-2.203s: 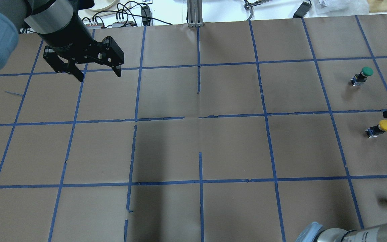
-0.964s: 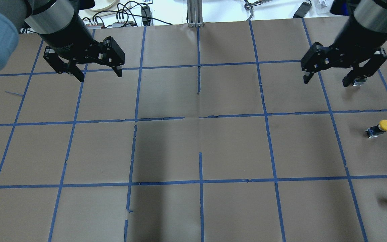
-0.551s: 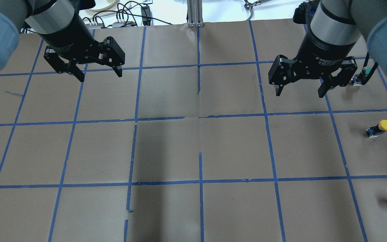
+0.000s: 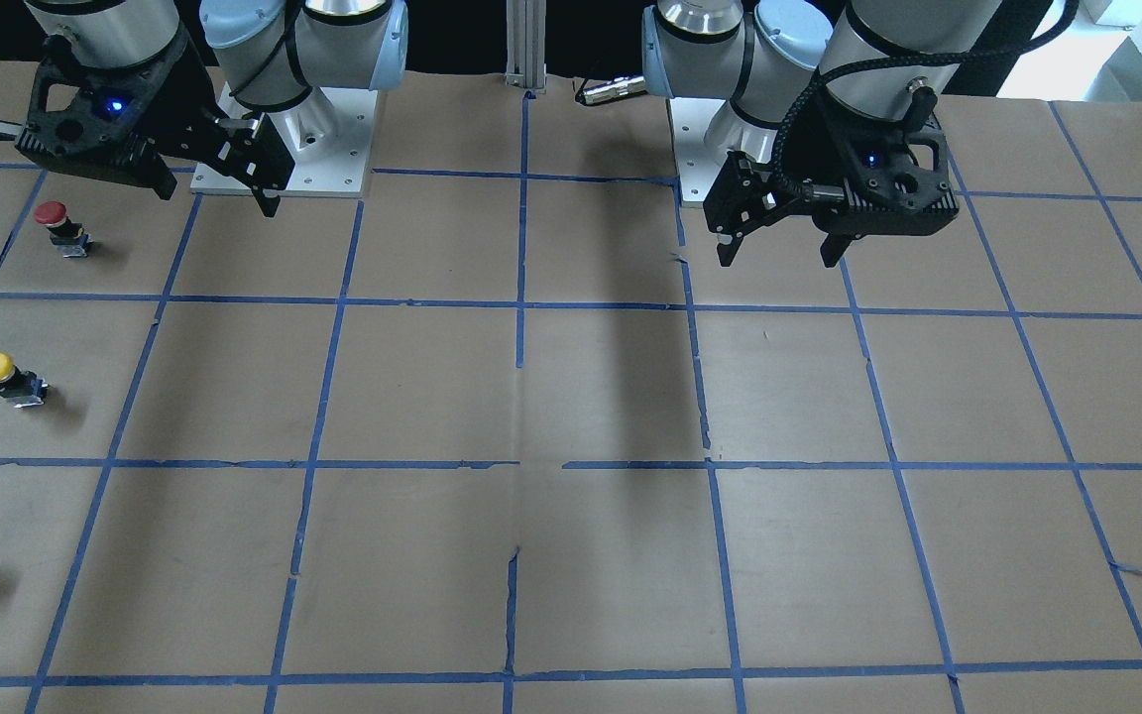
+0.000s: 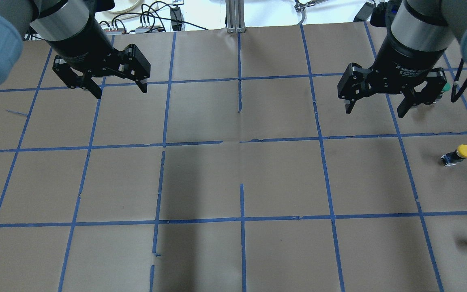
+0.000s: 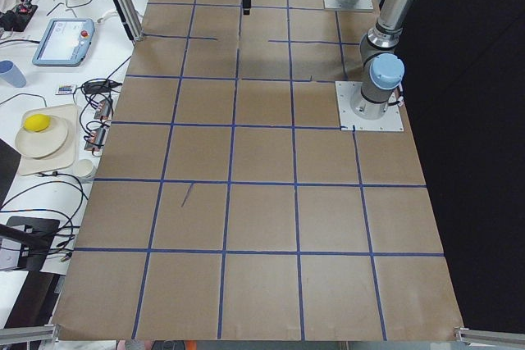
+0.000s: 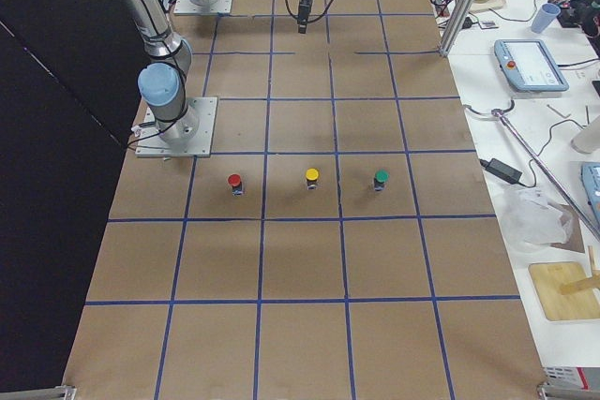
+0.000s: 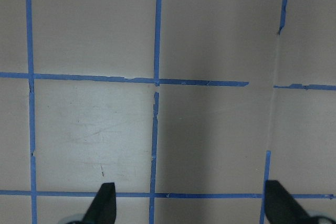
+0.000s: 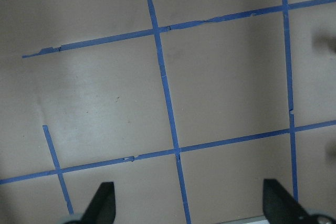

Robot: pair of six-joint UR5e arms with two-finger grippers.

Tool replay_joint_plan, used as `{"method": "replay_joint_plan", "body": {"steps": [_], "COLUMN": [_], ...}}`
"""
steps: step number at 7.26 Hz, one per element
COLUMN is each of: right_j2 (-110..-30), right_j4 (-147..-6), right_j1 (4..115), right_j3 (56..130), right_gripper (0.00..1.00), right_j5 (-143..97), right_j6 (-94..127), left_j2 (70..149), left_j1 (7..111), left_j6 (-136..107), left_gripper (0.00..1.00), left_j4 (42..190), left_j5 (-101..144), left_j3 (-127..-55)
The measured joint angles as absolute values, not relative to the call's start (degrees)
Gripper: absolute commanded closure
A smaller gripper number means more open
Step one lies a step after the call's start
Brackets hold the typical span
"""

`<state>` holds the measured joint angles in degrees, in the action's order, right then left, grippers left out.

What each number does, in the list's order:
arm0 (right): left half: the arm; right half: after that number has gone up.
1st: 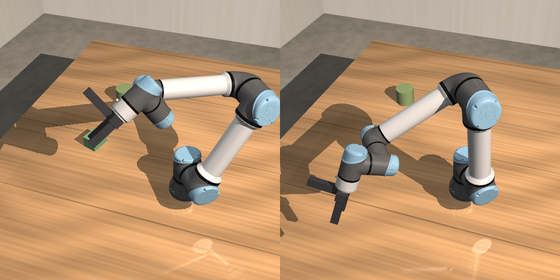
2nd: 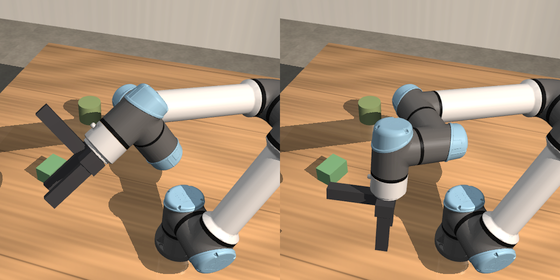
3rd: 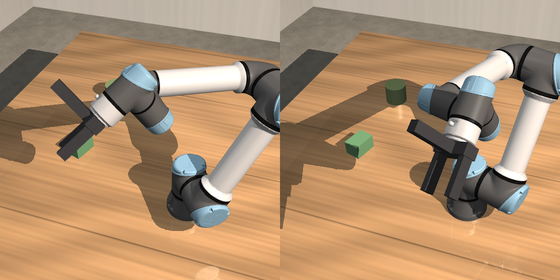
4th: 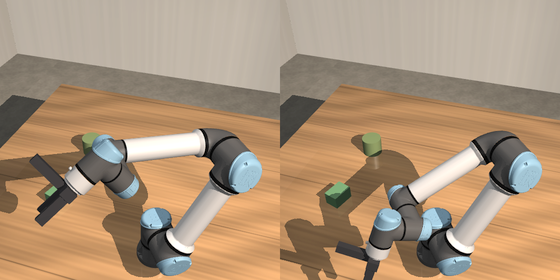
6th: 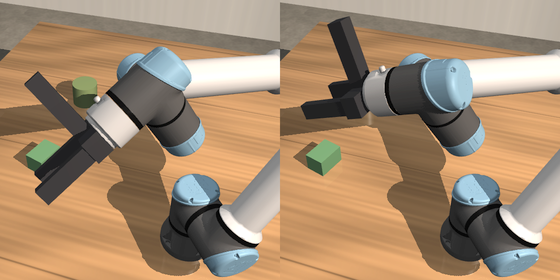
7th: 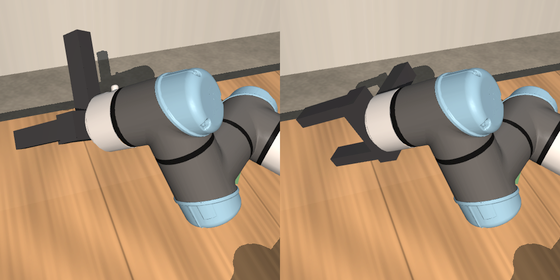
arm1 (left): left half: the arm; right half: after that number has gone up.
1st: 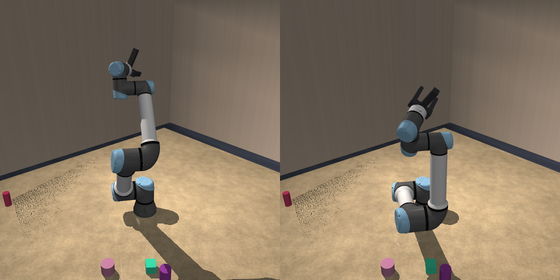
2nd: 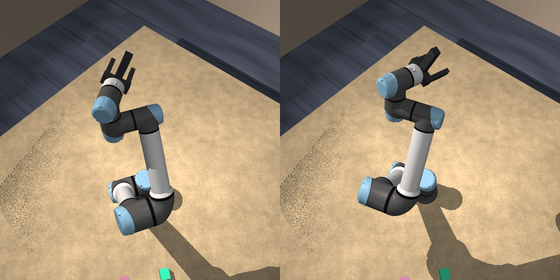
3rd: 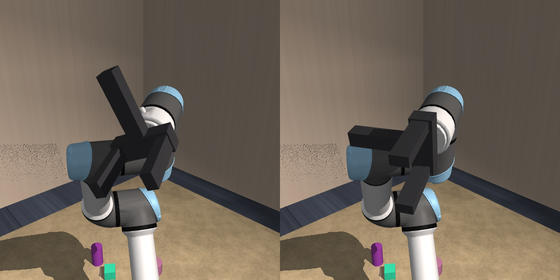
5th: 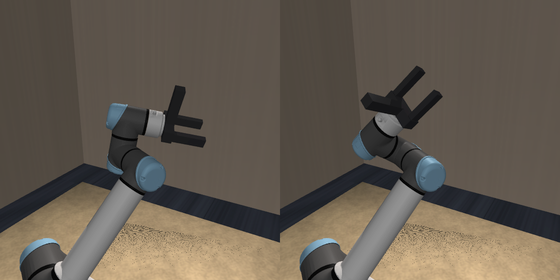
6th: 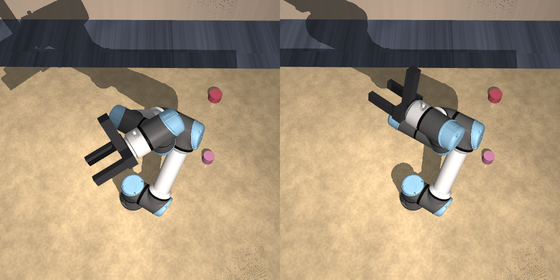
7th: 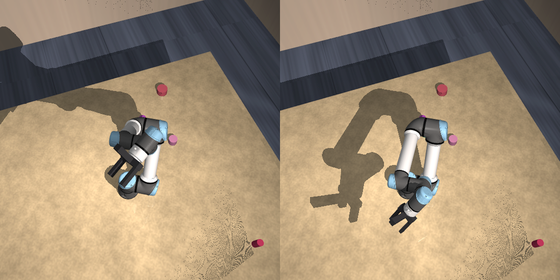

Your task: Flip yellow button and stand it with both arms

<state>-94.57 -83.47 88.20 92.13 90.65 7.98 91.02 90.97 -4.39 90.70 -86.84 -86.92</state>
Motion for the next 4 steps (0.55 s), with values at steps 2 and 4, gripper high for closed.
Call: {"method": "replay_joint_plan", "body": {"steps": [2,4], "right_j2": [-94.57,-94.59], "right_j4": [-83.46,-83.09], "right_j1": [87.82,87.79], "right_j3": [92.13,92.16], "right_gripper": [0.00,0.00], "right_j5": [90.47,90.57], "right_j6": [8.02,8.26], "left_j2": [90.98,90.99], "left_j1": [90.97,90.97], "left_j6": [-4.39,-4.39], "left_gripper": [0.00,0.00], "left_j4": [90.70,90.70], "left_j5": [-86.84,-86.84], "left_j3": [-86.92,-86.92]}}
